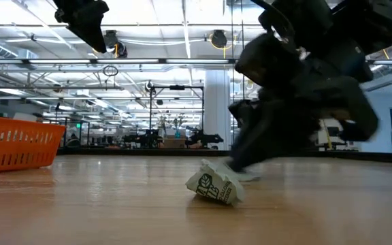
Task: Pick and place Stevia / Truvia into bins
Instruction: Put the white stevia packet into the orange bin, then return to Home Position
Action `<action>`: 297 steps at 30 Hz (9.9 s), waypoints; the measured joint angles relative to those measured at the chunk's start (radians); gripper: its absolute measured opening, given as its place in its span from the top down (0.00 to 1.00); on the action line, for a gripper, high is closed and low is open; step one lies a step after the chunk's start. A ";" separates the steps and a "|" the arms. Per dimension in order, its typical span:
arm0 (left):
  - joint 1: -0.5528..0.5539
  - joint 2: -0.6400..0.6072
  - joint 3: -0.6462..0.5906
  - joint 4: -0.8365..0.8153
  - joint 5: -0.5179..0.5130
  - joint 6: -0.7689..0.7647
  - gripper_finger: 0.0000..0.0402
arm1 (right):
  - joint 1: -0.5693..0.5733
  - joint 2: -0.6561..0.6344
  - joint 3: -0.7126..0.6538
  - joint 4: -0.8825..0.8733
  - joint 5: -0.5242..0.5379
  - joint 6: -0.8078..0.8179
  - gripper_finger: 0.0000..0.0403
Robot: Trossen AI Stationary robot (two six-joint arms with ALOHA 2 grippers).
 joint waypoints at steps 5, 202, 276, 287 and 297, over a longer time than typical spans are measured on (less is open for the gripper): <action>0.000 0.000 0.000 0.000 0.000 0.001 0.70 | -0.054 0.000 0.000 0.105 0.001 0.002 0.93; -0.134 -0.900 -0.467 0.473 0.372 0.312 0.70 | -0.146 -0.881 -0.038 -0.564 0.152 0.256 0.69; -0.134 -1.139 -1.125 1.160 0.800 0.518 0.70 | -0.164 -1.849 -0.809 -0.355 0.152 0.190 0.69; -0.134 -1.139 -1.125 1.160 0.800 0.519 0.70 | -0.164 -1.849 -0.809 -0.355 0.152 0.188 0.69; -0.134 -1.139 -1.126 1.160 0.799 0.519 0.70 | -0.164 -1.849 -0.810 -0.355 0.152 0.188 0.69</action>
